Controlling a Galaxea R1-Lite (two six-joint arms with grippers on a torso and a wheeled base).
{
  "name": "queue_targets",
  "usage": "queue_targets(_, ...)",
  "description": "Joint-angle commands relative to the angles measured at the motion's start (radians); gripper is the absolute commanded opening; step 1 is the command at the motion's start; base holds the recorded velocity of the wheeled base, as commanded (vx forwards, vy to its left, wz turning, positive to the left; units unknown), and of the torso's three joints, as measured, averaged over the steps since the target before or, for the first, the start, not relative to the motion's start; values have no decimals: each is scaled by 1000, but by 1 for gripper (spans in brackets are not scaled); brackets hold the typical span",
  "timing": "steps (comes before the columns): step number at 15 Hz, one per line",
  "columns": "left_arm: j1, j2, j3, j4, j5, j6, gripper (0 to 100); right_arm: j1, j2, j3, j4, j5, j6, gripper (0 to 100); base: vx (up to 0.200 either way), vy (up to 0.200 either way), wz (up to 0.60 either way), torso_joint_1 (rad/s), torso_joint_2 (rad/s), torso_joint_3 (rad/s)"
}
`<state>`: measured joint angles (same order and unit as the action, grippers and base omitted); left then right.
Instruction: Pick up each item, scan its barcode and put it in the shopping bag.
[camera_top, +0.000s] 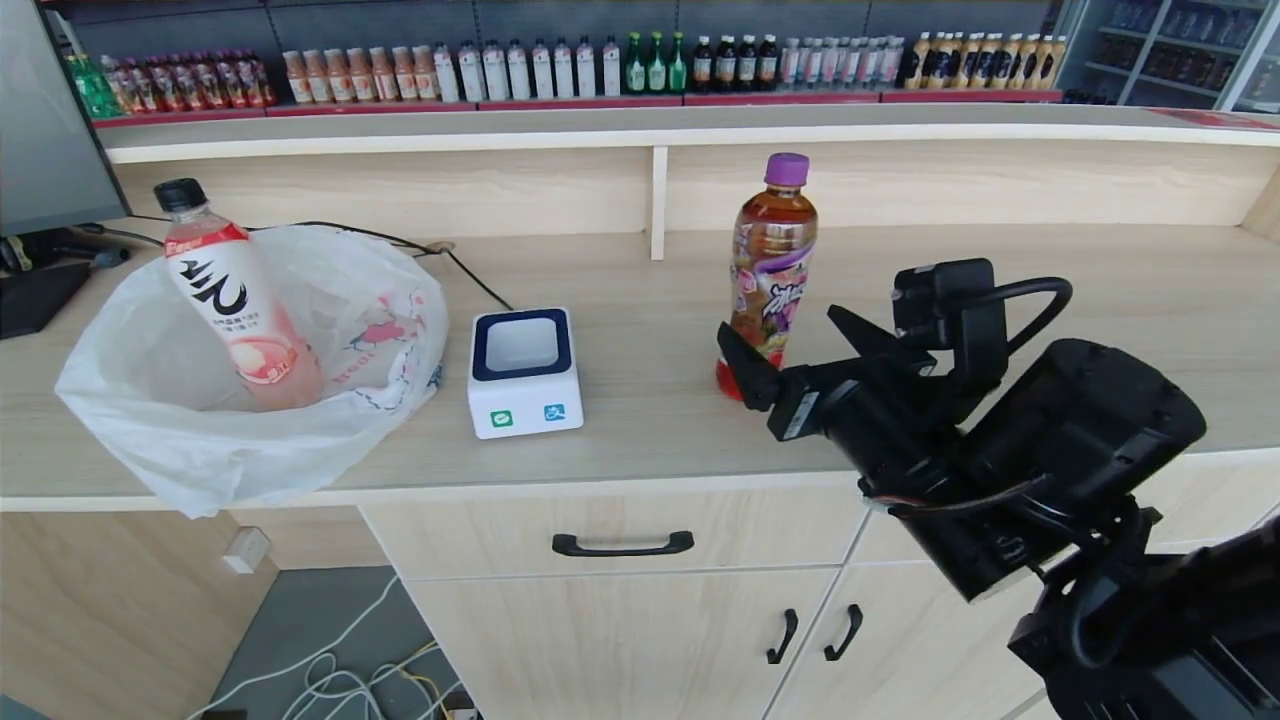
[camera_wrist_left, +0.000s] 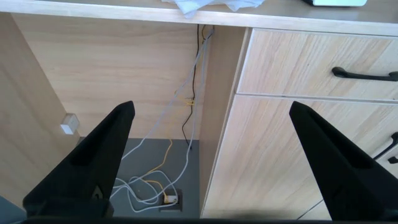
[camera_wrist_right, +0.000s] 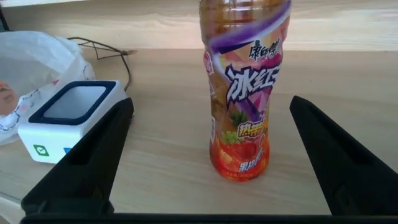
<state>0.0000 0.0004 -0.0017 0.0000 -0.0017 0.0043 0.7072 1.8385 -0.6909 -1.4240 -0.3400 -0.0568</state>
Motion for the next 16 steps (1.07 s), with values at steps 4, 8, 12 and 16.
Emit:
queue_targets(4, 0, 0, 0, 0, 0, 0, 100, -34, 80, -44, 7, -28, 2, 100, 0, 0, 0, 0, 0, 0)
queue_targets(8, 0, 0, 0, 0, 0, 0, 100, -61, 117, -127, 20, -20, -3, 100, 0, 0, 0, 0, 0, 0)
queue_targets(12, 0, 0, 0, 0, 0, 0, 100, -77, 168, -200, 37, -20, -3, 100, 0, 0, 0, 0, 0, 0)
queue_targets(16, 0, 0, 0, 0, 0, 2, 100, -94, 211, -248, 37, -19, -3, 100, 0, 0, 0, 0, 0, 0)
